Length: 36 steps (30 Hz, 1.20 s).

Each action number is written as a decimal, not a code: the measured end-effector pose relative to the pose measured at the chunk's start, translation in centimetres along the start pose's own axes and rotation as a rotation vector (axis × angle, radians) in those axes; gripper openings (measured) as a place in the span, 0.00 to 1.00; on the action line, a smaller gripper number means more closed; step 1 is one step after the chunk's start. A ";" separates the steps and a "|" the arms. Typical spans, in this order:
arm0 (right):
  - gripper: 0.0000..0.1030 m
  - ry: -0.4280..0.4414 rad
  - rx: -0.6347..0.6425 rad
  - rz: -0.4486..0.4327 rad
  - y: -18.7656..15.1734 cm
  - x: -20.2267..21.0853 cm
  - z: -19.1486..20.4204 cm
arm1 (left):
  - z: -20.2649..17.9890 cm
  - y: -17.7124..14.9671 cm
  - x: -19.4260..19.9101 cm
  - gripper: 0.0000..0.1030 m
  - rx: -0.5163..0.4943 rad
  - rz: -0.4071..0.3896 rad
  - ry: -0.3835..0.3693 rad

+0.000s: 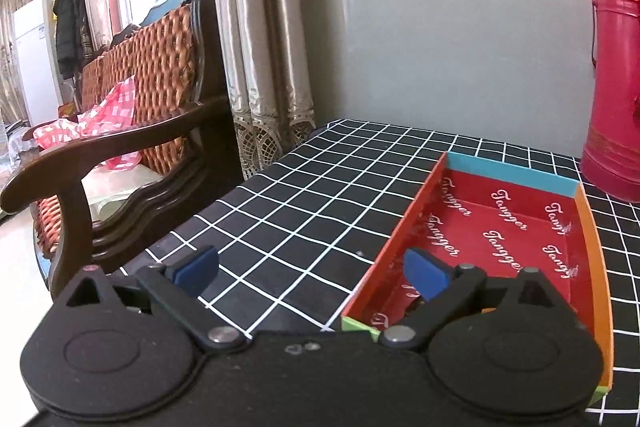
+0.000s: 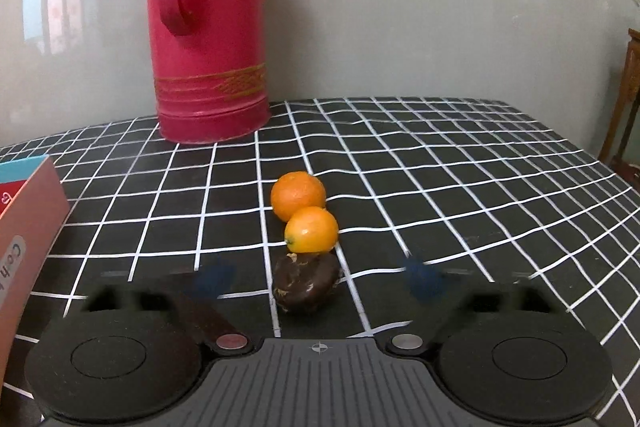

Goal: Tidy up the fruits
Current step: 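Move the right tool to the dark brown fruit and close on it, then carry the dark brown fruit with the right tool into the box and open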

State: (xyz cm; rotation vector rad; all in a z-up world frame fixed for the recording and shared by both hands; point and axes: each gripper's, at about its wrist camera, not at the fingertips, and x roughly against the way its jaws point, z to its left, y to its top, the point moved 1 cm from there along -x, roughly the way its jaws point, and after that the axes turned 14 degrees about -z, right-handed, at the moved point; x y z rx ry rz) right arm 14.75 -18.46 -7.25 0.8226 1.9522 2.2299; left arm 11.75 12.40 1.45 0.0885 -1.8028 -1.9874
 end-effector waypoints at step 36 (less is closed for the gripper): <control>0.37 0.483 -0.024 -0.209 2.0 6.6 4.5 | 2.3 0.0 -1.2 0.92 0.050 0.057 0.057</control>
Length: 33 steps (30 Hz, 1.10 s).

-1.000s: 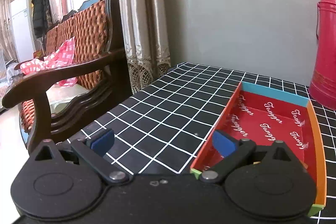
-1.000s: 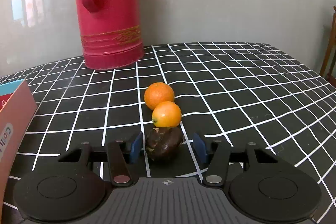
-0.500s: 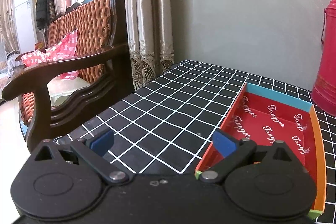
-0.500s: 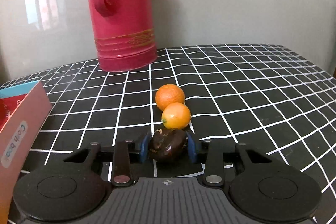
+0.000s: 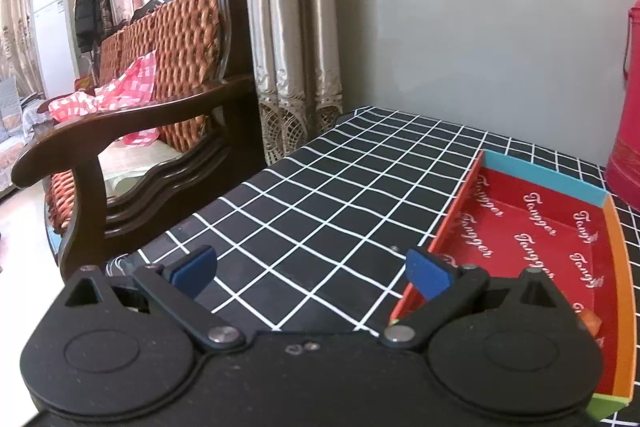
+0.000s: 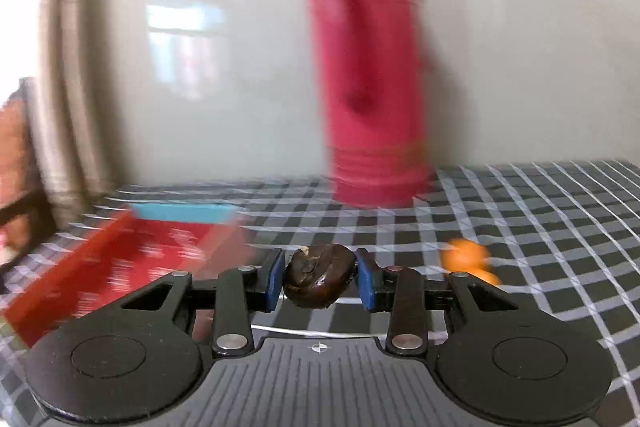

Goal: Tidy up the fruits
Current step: 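Carry the dark brown fruit with the right tool into the box and open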

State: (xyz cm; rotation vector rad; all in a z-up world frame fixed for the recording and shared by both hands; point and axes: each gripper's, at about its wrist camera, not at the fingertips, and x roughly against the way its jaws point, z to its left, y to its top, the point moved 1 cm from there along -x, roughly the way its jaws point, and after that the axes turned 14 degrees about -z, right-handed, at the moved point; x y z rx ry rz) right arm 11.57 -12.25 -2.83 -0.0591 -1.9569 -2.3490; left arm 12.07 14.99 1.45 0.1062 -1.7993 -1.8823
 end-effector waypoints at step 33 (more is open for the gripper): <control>1.00 -0.155 0.199 -0.106 0.6 3.4 0.7 | -5.5 -0.2 3.6 0.92 -0.068 -0.097 -0.141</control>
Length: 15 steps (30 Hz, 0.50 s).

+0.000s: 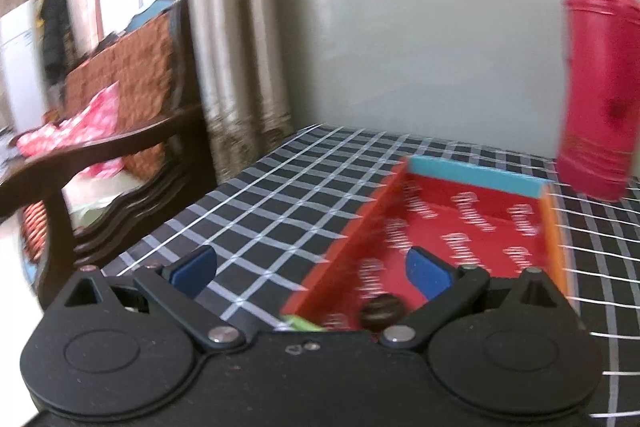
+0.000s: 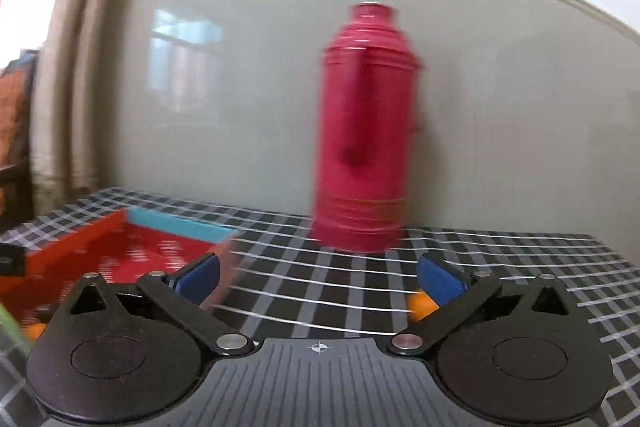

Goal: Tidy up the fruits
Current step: 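Carry the dark brown fruit with the right tool into the box and open, then move the left tool to the two mandarins and close on one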

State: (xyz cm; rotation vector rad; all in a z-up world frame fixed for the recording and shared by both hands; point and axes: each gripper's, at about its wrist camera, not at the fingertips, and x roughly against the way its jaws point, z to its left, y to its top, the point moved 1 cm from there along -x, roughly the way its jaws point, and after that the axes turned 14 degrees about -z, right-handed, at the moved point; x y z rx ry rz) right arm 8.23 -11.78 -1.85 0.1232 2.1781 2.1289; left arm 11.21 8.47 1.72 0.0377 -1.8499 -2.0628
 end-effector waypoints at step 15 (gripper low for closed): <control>1.00 -0.677 0.075 0.029 -0.6 2.9 -12.5 | -15.1 -1.9 4.8 0.92 -0.132 -0.082 -0.339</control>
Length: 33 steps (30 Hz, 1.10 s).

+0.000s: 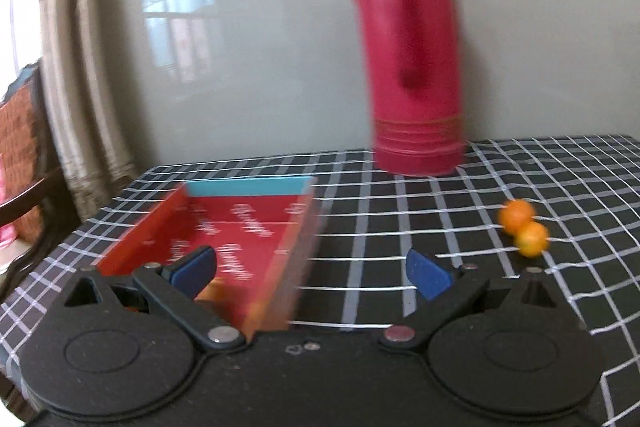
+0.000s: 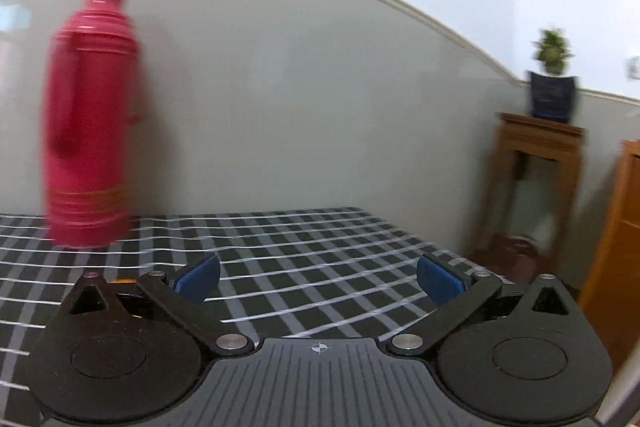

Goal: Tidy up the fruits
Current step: 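Move the left tool to the two mandarins and close on one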

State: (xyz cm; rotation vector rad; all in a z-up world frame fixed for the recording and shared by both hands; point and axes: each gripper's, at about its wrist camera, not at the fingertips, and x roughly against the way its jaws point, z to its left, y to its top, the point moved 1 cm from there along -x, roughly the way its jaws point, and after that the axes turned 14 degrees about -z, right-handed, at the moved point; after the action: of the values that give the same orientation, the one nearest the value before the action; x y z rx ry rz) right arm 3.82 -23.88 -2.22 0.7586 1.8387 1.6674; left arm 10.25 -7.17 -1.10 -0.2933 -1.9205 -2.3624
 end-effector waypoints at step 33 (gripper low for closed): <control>1.00 -0.146 0.024 0.024 -0.5 -2.9 -5.8 | -13.0 -0.5 -5.8 0.70 -0.019 0.098 -0.226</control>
State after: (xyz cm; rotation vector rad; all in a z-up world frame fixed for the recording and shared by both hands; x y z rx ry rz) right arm 1.61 -30.01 -2.19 0.8917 1.7572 1.5646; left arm 14.62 -20.03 -5.29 -0.6662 -1.9243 -2.3736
